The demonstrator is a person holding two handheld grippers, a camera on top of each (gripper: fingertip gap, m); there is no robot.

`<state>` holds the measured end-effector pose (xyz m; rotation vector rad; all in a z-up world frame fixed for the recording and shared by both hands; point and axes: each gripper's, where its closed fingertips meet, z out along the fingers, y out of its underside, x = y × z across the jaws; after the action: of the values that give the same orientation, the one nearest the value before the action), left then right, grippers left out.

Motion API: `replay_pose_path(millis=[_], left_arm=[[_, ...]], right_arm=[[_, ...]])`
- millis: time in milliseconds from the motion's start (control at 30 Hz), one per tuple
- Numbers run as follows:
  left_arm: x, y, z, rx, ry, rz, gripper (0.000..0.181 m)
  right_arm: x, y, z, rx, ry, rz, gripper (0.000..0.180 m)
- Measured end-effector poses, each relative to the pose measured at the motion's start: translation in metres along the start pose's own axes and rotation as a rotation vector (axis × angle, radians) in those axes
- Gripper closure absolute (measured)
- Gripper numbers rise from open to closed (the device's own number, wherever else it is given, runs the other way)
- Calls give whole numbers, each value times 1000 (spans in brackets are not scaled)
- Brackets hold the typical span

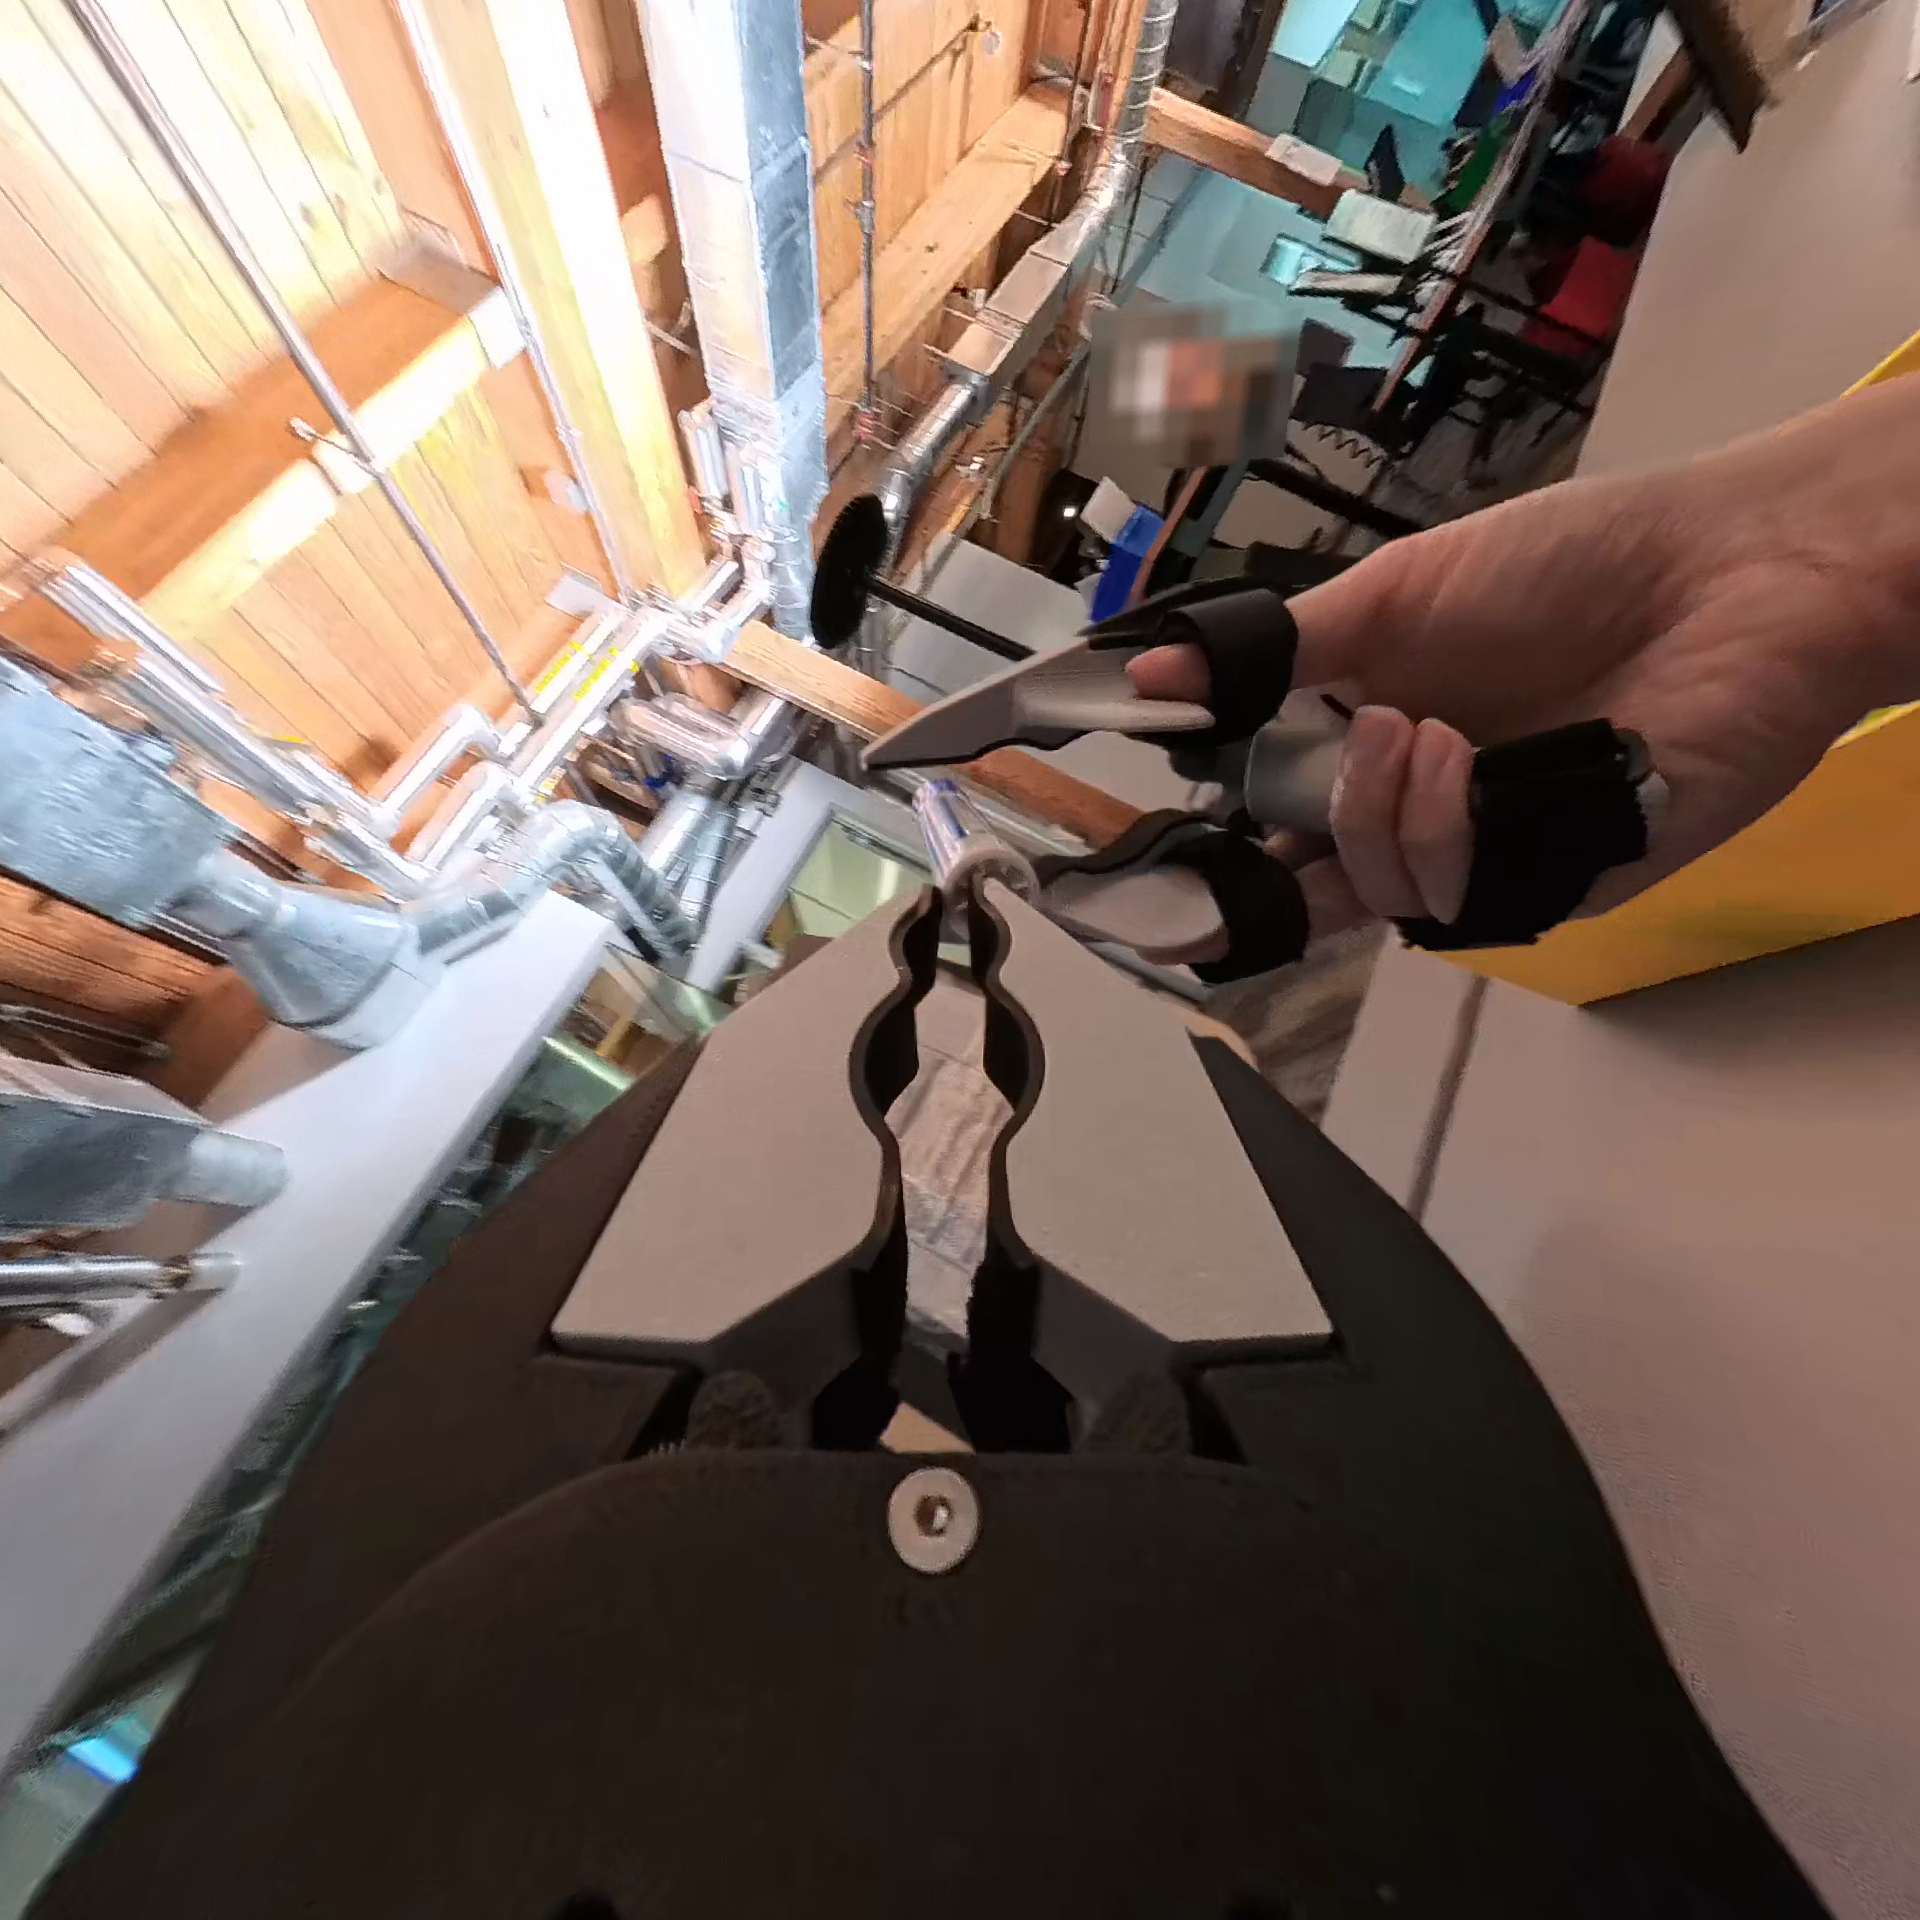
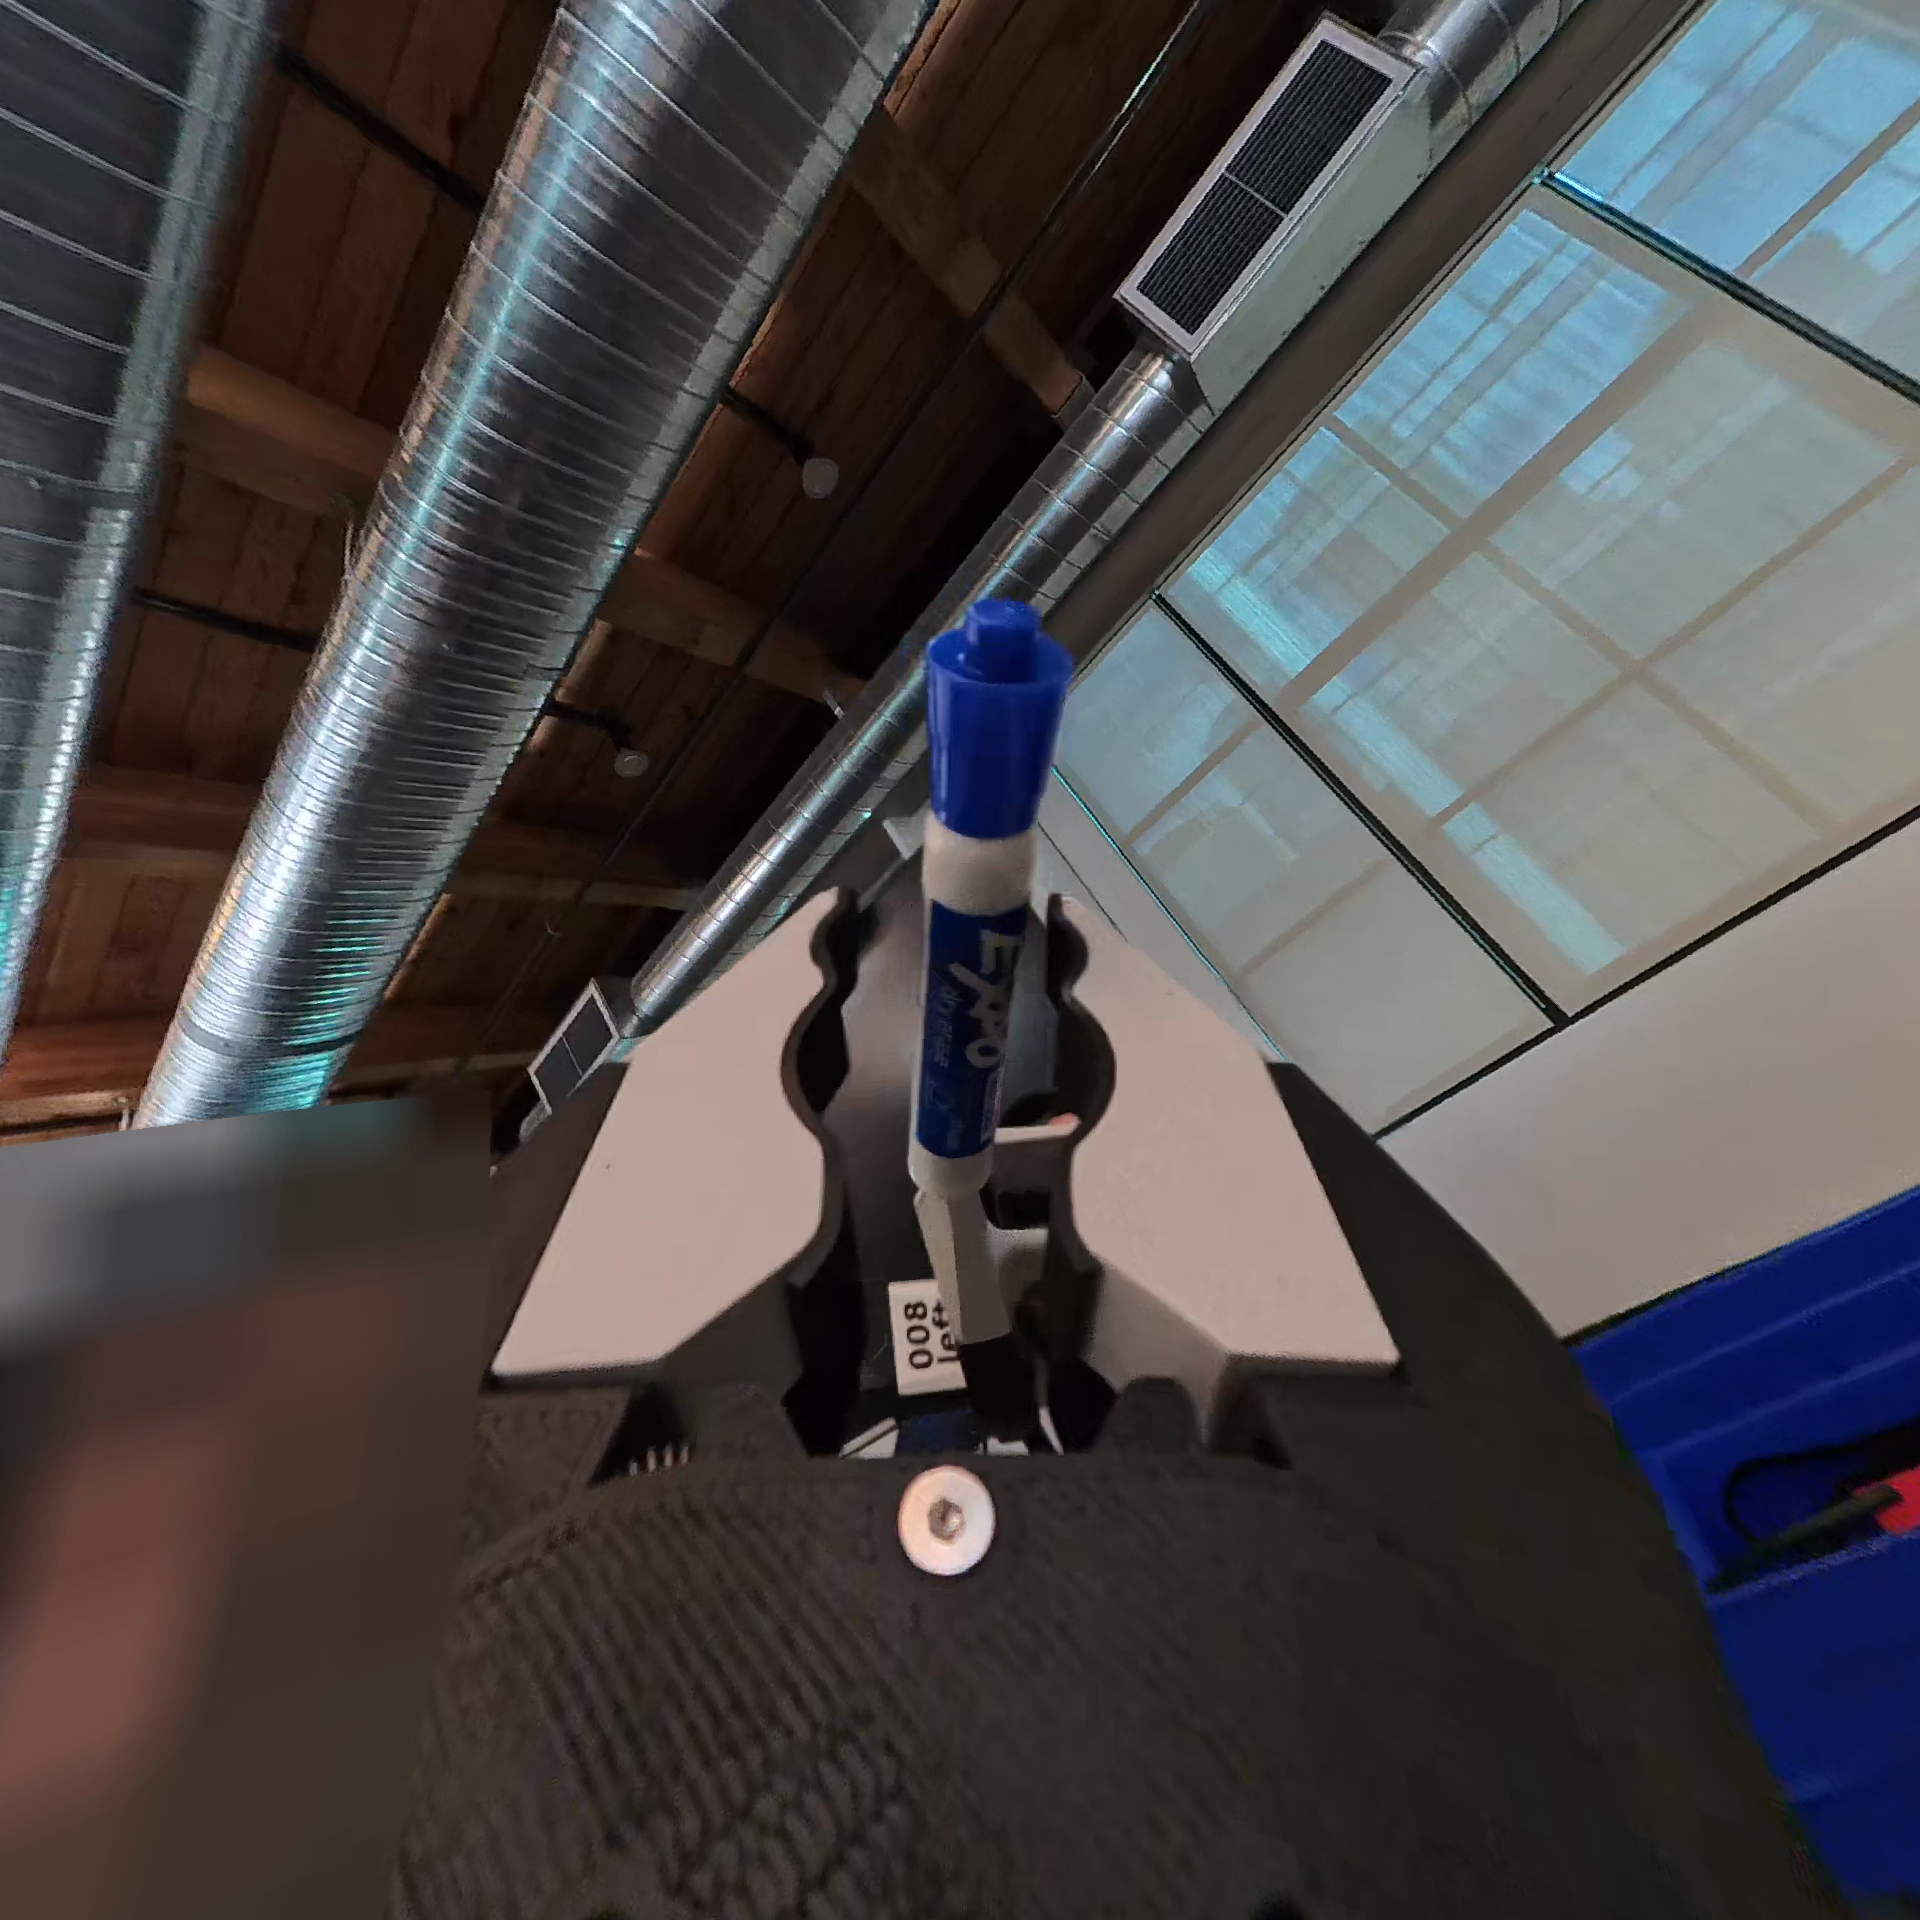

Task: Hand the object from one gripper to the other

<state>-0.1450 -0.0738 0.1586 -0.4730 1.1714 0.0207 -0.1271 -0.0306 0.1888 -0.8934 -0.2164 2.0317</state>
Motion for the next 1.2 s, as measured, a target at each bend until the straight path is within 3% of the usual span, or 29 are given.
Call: replay_pose_path(millis=[267,367,500,600,733,833,967,1200], left_arm=[[-52,-17,-24,25,-291,136,178],[-90,-14,-47,24,-452,112,178],[-107,-8,-58,46,-464,0,178],[-100,-8,-51,87,-352,-152,178],[-87,-20,-49,227,-82,-477,178],[-84,-33,-57,336,105,-678,178],[-91,-32,-62,396,159,-813,178],[-83,-31,-56,411,316,-1023,179]], right_arm=[[1,-14,-6,68,23,-47,133],[6,-25,-14,102,48,-57,134],[7,-28,-16,106,64,-97,135],[-1,-24,-12,47,71,-224,135],[-24,-12,-9,-149,90,-589,137],[-43,-9,-17,-252,83,-705,153],[-55,10,-22,-410,17,-569,146],[-61,25,-14,-462,76,-1032,136]])
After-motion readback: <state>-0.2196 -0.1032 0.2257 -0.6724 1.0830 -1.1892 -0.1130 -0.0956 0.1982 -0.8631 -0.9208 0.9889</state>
